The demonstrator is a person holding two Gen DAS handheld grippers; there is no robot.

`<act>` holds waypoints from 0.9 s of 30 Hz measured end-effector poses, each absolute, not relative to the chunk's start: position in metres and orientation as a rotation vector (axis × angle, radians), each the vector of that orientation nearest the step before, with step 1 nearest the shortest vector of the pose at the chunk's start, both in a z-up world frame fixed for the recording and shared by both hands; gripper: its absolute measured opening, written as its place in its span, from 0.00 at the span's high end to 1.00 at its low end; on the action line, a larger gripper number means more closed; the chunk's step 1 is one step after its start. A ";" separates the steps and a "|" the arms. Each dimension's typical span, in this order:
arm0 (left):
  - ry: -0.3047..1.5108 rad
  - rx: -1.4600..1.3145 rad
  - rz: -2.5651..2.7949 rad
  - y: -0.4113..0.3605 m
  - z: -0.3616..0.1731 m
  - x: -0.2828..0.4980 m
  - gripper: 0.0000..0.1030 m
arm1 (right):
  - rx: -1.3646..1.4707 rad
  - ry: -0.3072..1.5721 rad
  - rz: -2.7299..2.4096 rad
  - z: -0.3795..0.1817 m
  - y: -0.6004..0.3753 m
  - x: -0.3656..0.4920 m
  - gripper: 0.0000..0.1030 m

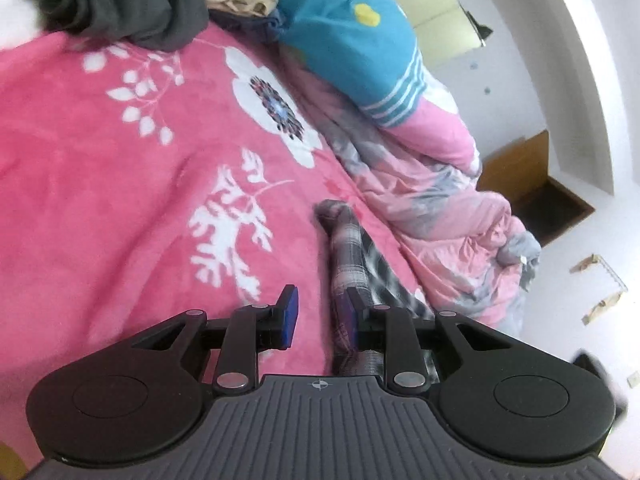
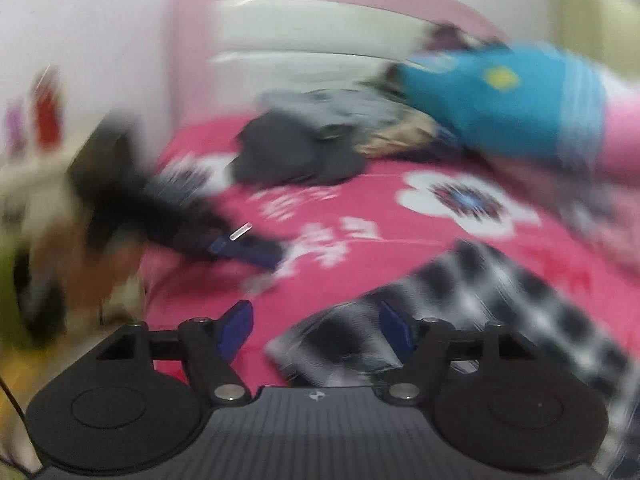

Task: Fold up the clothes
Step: 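Grasp the plaid pants with the right gripper while the left gripper holds them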

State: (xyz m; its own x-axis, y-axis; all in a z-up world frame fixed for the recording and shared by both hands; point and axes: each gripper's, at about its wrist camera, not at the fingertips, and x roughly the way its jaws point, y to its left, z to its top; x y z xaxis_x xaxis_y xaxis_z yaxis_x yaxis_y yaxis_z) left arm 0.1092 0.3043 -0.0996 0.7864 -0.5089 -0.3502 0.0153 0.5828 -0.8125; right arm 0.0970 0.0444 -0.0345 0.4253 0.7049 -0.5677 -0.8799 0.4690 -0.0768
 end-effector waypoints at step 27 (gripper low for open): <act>1.000 -1.061 -0.411 0.237 -0.116 0.356 0.36 | 0.207 0.444 0.824 -0.004 -0.060 0.129 0.91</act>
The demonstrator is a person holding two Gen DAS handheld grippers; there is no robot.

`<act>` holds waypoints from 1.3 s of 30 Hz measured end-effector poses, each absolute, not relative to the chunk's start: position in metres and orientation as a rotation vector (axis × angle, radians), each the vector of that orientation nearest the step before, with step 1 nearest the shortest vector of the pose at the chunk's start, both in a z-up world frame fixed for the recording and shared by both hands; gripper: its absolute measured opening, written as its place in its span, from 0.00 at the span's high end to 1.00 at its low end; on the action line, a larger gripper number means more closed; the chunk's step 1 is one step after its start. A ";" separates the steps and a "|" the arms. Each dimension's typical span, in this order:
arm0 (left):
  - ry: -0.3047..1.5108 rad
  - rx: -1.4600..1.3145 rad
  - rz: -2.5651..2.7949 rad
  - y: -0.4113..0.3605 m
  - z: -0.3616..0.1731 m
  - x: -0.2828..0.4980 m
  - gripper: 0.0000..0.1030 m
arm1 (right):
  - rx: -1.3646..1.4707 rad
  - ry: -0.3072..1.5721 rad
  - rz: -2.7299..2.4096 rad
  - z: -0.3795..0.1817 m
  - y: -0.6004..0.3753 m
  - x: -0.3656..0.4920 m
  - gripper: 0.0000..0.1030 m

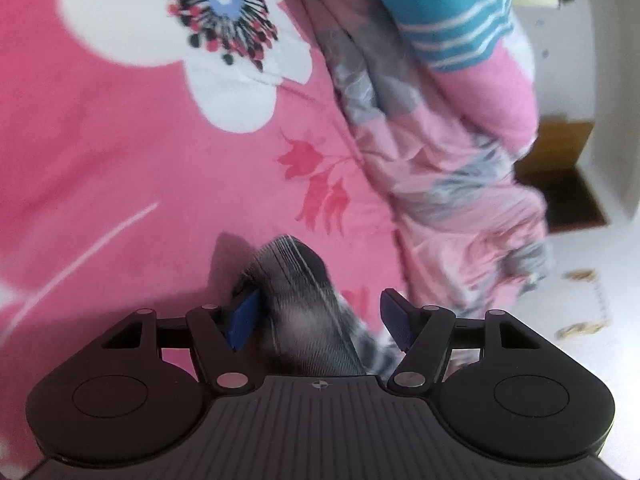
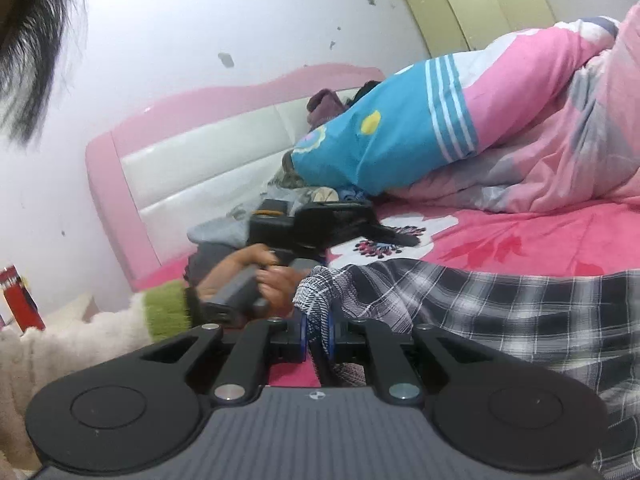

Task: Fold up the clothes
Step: 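Grasp the plaid pants with the right gripper while the left gripper holds them, then open both grippers to release the plaid pants on the bedspread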

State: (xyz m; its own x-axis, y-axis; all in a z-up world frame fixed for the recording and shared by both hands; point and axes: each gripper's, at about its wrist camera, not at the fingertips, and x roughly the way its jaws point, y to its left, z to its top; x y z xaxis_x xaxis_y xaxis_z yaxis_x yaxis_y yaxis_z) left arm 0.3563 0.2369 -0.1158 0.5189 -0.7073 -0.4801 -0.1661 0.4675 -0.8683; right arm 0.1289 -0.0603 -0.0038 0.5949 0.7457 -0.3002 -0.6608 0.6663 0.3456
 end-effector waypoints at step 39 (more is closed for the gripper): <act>0.682 -0.211 -0.173 0.248 0.003 0.253 0.56 | 0.127 0.479 0.554 -0.013 -0.142 0.095 0.61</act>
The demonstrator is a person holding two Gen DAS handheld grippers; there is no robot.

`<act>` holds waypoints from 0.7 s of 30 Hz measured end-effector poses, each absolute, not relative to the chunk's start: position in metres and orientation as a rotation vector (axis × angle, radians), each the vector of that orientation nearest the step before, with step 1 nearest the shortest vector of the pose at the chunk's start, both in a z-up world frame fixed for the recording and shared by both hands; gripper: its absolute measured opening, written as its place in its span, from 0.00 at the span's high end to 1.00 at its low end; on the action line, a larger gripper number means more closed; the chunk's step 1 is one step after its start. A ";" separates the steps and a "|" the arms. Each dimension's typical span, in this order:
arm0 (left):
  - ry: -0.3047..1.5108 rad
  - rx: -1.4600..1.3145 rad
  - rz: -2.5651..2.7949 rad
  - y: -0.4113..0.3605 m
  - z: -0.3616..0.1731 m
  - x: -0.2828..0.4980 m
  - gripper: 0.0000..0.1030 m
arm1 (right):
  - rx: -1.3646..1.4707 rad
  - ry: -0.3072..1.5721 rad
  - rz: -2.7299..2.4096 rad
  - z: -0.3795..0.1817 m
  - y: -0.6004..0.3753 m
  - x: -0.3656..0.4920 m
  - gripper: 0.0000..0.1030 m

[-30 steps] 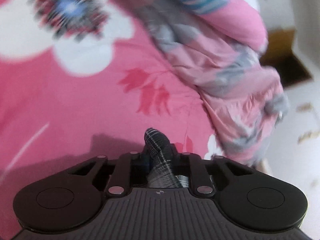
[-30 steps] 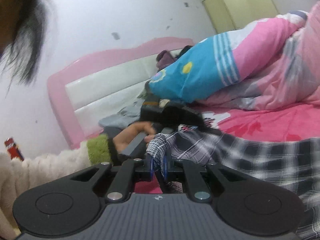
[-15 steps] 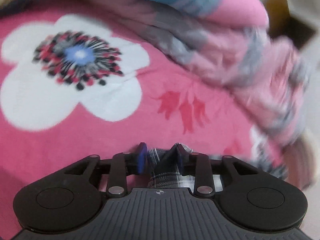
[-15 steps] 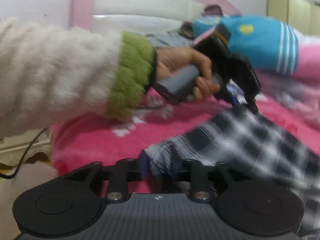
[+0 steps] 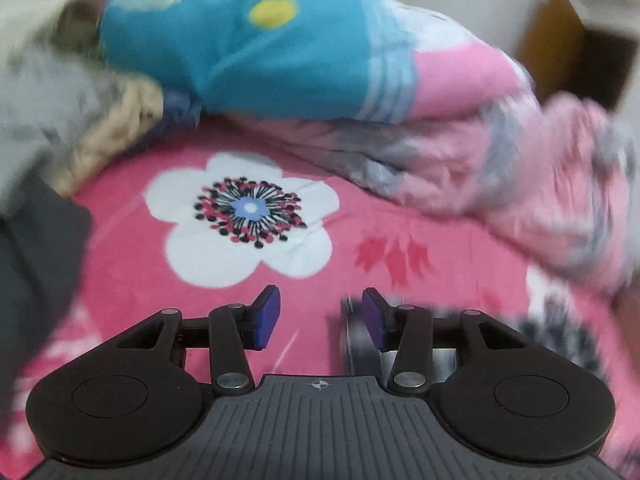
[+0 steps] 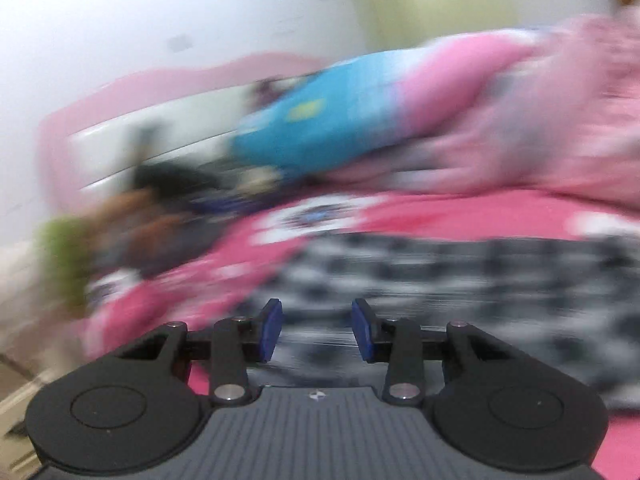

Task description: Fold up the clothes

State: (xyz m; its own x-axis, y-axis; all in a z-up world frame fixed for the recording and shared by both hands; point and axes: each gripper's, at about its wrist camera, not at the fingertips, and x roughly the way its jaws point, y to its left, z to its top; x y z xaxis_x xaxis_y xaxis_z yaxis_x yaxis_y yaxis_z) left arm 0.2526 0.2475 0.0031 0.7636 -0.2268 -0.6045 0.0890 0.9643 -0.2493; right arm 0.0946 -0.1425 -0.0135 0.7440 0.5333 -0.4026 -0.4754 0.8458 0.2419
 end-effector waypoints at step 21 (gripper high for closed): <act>0.708 0.023 -0.438 0.024 0.016 0.227 0.42 | 0.589 0.657 0.103 -0.078 -0.350 0.160 0.58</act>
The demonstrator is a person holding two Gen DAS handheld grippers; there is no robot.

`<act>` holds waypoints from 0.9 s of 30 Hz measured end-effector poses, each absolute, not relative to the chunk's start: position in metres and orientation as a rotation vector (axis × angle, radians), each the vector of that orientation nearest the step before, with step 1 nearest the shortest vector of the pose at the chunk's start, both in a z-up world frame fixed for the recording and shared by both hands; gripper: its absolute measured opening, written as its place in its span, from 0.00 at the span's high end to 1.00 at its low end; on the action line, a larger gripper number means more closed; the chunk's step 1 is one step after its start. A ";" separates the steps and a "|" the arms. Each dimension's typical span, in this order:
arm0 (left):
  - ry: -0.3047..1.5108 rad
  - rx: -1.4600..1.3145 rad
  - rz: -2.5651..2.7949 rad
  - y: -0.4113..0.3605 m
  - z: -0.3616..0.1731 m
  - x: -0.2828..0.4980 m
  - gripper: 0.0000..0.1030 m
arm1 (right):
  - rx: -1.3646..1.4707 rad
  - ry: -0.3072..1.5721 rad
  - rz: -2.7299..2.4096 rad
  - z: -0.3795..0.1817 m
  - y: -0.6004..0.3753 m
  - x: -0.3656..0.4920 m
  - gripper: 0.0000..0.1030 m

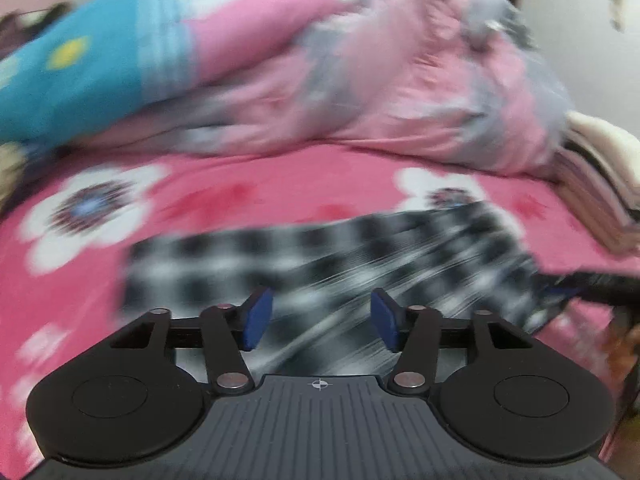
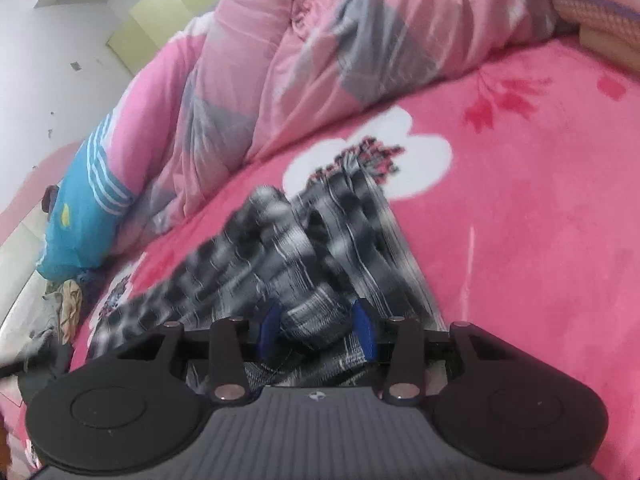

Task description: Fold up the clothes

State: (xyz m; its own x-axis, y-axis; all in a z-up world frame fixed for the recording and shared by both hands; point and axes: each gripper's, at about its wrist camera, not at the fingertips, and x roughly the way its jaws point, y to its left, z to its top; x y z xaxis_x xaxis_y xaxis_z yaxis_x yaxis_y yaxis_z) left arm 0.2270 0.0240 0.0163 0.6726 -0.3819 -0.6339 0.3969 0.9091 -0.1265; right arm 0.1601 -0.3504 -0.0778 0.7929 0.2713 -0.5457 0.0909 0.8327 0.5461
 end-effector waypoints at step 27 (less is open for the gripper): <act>0.703 0.019 -0.607 -0.118 -0.077 0.301 0.42 | 0.459 0.797 0.555 -0.079 -0.376 0.269 0.44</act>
